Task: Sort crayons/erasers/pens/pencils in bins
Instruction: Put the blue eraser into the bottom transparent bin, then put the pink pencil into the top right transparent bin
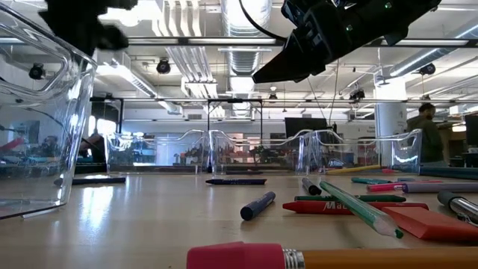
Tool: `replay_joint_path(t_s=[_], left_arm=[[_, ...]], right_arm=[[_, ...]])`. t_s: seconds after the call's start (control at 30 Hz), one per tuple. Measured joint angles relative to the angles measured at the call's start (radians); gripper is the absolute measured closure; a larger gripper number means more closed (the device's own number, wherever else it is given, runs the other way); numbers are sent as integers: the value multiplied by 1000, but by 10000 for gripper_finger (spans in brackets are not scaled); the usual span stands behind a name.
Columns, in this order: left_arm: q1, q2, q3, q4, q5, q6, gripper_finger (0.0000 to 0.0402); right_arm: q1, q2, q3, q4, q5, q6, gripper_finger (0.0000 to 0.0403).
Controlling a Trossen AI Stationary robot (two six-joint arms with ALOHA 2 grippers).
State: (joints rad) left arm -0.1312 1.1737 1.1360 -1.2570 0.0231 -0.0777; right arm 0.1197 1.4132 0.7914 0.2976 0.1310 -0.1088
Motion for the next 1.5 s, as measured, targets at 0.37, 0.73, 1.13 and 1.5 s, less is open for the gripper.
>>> replay_joint_path(t_s=[0.37,0.73,1.13,1.5], left_arm=[[-382,164,61,189,5,-259,401],[-490,351,52,356,103,-440,401],[-483,323,49,358,93,-441,320],[-434,273,48,361,42,-376,305]], right_arm=[[0,0,0,-1,0,5,339],[0,0,0,-1,-38,51,339],[0,0,0,-2,-63,57,339],[0,0,0,-4,-61,73,339]])
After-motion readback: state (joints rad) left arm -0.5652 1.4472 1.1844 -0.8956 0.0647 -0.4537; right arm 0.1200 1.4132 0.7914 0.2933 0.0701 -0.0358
